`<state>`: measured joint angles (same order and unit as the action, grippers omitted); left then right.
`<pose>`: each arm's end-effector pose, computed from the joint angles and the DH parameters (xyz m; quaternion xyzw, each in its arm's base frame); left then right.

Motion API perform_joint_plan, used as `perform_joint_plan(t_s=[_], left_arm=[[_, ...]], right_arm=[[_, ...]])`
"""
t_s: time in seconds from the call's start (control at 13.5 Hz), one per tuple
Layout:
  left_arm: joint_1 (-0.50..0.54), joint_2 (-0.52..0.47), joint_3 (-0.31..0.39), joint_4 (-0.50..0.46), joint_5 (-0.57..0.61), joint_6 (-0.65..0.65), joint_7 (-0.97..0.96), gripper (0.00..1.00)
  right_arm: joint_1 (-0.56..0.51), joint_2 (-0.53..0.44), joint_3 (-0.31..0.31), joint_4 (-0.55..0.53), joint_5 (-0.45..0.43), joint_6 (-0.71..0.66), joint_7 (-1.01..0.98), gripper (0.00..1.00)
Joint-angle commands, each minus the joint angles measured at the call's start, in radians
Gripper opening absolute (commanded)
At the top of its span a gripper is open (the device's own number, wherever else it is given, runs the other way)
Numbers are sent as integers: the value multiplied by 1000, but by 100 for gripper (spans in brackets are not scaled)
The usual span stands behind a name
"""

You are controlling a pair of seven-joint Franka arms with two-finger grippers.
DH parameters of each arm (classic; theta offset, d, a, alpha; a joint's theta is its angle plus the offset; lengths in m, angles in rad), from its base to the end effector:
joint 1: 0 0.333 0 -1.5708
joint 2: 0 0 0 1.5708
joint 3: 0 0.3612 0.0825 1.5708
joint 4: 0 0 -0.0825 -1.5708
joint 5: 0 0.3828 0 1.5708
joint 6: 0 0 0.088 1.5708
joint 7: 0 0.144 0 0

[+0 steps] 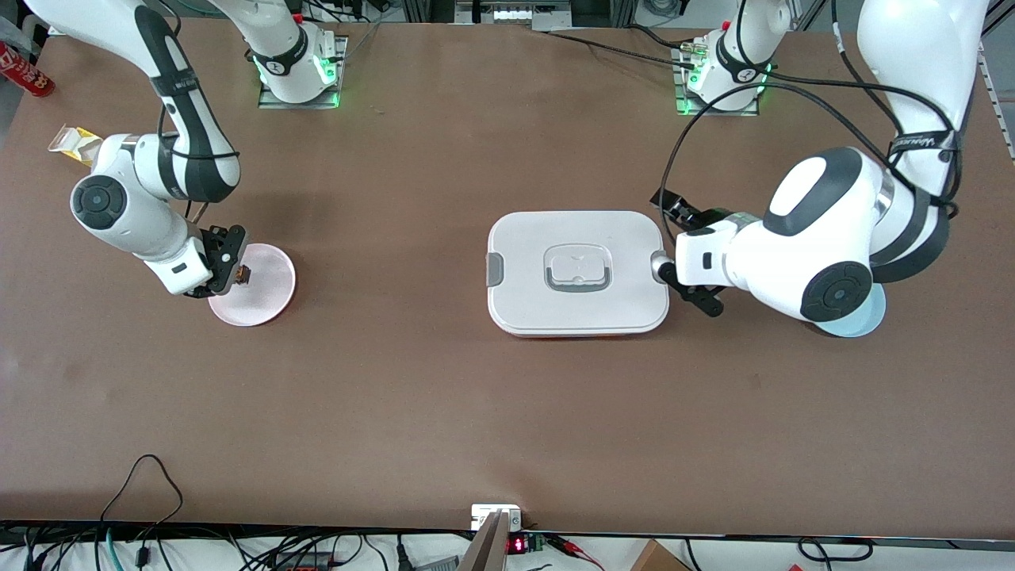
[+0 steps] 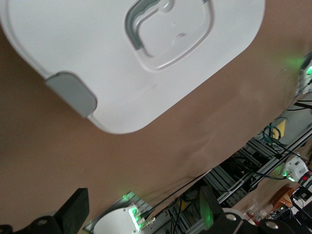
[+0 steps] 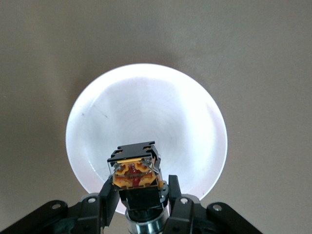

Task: Transfer orange switch to right arm and place
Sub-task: 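Lower the switch into the white dish and open the right gripper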

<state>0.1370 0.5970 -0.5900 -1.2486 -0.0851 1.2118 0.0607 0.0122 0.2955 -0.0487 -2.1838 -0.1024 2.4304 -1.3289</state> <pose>0.6056 -0.2102 0.4454 0.9110 -0.2463 -0.2944 0.1508 0.5651 -0.0233 0.2556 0.7725 0.6333 -0.0440 0.0152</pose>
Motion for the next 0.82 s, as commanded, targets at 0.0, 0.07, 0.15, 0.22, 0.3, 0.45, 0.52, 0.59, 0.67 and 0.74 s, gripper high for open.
perform_joint_plan(t_s=[0.0,0.07,0.15,0.22,0.3,0.45,0.52,0.59,0.67,0.74], left_arm=[[-10,-77,-7,29,155,-64,-70,100],[-16,-85,4,31,191,-67,-73,100],[-8,-85,1,37,194,-70,-82,100],[9,-88,12,67,188,-72,-84,100],[4,-110,57,104,192,-72,-78,100],[-115,-221,279,55,148,-11,-73,100],[-144,-241,355,46,87,18,-79,100],[-152,-267,402,20,59,61,-84,100],[-152,-331,430,-71,64,159,-85,100],[-154,-395,478,-178,68,264,-84,100]], right_arm=[[-9,16,9,-13,-16,45,-23,20],[-8,25,9,-19,-14,65,-23,20],[-8,40,10,-19,-14,81,-23,20],[-6,53,10,-19,-13,88,-23,20],[-5,65,10,-19,-11,101,-23,20],[0,85,10,-25,-11,131,-23,20],[2,88,10,-28,-11,139,-24,20],[6,93,10,-30,-13,144,-24,21],[6,94,10,-31,-11,144,-27,20],[8,94,10,-36,-11,144,-27,20]])
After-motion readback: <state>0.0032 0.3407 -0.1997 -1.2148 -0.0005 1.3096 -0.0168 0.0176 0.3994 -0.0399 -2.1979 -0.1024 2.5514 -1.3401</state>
